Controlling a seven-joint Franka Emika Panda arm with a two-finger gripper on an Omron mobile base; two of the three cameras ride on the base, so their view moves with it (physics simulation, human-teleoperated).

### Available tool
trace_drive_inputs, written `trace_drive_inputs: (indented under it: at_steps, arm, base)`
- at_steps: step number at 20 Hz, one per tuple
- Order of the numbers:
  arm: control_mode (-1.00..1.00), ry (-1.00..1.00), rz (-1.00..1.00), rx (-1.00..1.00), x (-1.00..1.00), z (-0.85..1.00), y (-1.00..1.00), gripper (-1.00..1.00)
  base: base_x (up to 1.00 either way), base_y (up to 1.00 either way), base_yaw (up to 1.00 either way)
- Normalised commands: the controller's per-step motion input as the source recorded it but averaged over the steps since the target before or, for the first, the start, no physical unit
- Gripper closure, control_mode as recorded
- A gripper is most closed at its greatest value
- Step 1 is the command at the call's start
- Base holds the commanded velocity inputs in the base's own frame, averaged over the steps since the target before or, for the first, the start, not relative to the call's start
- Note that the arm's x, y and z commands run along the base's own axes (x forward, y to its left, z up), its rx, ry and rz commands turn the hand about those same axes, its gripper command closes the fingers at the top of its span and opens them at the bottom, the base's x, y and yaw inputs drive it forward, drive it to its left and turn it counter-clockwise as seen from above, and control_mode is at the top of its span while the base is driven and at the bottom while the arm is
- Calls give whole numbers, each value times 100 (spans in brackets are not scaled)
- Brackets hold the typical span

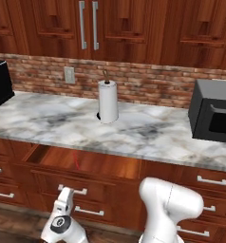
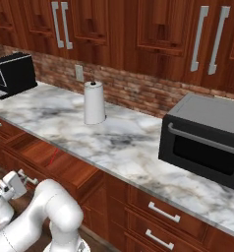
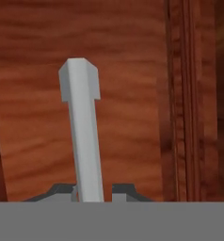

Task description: Take a straw from the drawer in front and place it inside the glass cup on the dining counter.

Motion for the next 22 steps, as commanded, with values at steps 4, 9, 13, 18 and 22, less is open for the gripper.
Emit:
trace_drive_inputs:
  at_steps: [4,9,13,18,22]
  arm:
    - [-100,-4,0,0,-64,25,63,100]
    - [-100,0,0,0,-58,22,60,100]
    - [-100,0,0,0,-37,19,58,100]
    - [-100,0,0,0,-19,15,51,-100]
    - [-100,4,0,2,-39,40,12,-100]
  base:
    - [0,0,0]
    - [0,0,0]
    - [0,0,0]
    - [0,0,0]
    - [0,0,0]
